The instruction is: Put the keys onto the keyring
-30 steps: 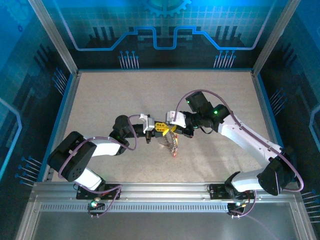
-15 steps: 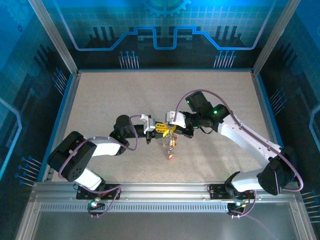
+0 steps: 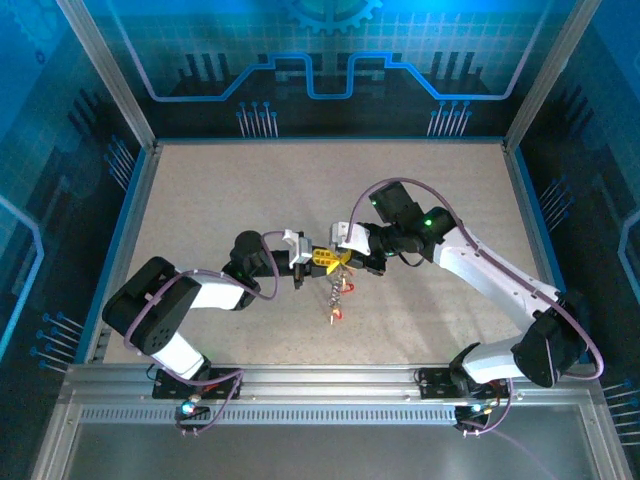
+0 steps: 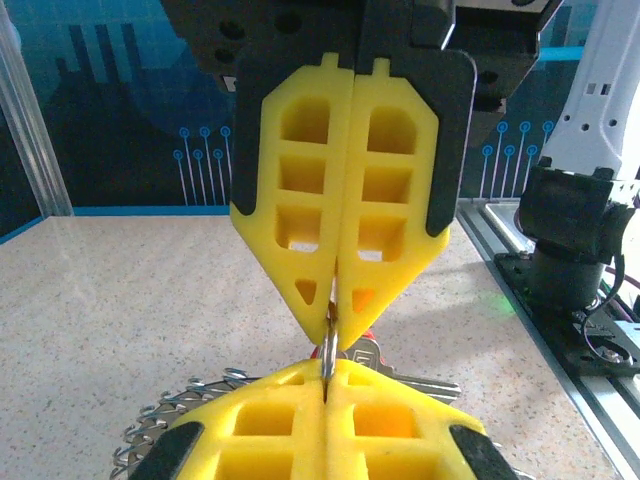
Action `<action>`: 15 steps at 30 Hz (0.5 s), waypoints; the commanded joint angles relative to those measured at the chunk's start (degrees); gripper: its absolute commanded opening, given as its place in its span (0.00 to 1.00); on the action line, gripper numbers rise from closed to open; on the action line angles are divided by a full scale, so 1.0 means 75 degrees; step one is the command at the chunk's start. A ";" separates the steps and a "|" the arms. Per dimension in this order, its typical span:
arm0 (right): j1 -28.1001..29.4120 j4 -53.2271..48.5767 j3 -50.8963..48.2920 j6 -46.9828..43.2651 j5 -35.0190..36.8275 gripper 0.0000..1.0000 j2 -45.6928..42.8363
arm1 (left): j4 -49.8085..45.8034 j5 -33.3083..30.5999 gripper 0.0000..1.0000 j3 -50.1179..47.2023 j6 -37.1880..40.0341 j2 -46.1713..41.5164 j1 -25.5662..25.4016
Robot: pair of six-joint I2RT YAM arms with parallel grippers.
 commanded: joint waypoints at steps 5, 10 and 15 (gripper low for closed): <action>0.0047 0.0462 -0.0181 0.0173 -0.0386 0.06 -0.0209 | 0.1177 0.0114 0.00 -0.0023 -0.0176 0.0109 -0.0013; -0.0199 0.0673 -0.0632 0.0458 -0.0392 0.17 -0.0502 | 0.1177 0.0216 0.00 0.0007 -0.0116 0.0012 -0.0014; -0.0401 0.0635 -0.0570 0.0560 -0.0571 0.17 -0.0378 | 0.1176 0.0219 0.00 0.0042 -0.0103 -0.0110 -0.0013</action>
